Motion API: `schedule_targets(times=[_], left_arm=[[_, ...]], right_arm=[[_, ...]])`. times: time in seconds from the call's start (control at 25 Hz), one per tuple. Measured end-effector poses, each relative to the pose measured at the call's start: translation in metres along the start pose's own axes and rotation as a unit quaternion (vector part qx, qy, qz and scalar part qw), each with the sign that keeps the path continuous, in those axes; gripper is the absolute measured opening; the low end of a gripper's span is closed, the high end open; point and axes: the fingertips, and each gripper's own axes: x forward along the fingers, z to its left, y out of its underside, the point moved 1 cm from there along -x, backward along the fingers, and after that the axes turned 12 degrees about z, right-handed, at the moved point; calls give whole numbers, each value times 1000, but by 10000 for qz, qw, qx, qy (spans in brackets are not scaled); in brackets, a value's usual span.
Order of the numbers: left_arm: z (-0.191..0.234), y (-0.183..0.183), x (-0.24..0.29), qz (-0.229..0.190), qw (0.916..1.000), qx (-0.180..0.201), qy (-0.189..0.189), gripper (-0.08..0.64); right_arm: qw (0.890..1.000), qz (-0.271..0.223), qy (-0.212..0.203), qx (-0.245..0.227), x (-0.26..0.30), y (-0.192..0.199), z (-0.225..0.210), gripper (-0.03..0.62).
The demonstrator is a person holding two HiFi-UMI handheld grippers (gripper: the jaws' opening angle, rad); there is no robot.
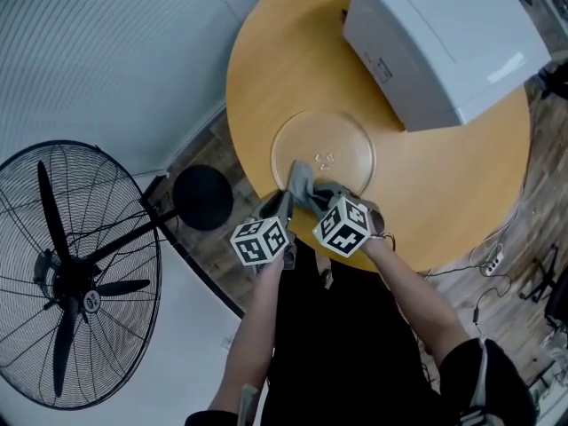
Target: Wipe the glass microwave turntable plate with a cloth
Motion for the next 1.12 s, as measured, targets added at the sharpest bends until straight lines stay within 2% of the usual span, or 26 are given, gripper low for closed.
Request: schedule_targets(times=[0.16, 0.36, 0.6, 0.76, 0.88, 1.0, 1.12], left_arm=[[1, 0, 0, -12, 10000, -68, 0, 57], [0, 0, 0, 22, 10000, 25, -19, 57], [0, 0, 0, -1, 10000, 55, -27, 58], [-1, 0, 1, 24, 10000, 79, 12, 58], [-1, 0, 1, 18, 9999, 101, 5, 58], [-1, 0, 0, 6, 9999, 107, 2, 58], [-1, 0, 0, 29, 9999, 104, 31, 58]], right_arm=[[9997, 55, 0, -254, -6, 19, 4, 23], [9993, 168, 155, -290, -17, 45, -3, 25], [9990, 75, 349, 253, -34, 68, -48, 28], [9954, -20, 672, 681, -44, 72, -88, 28], [9907, -157, 934, 979, -50, 65, -113, 28], [9868, -241, 1225, 1036, -50, 53, -127, 28], [9850, -328, 1315, 1067, -46, 38, -140, 26]])
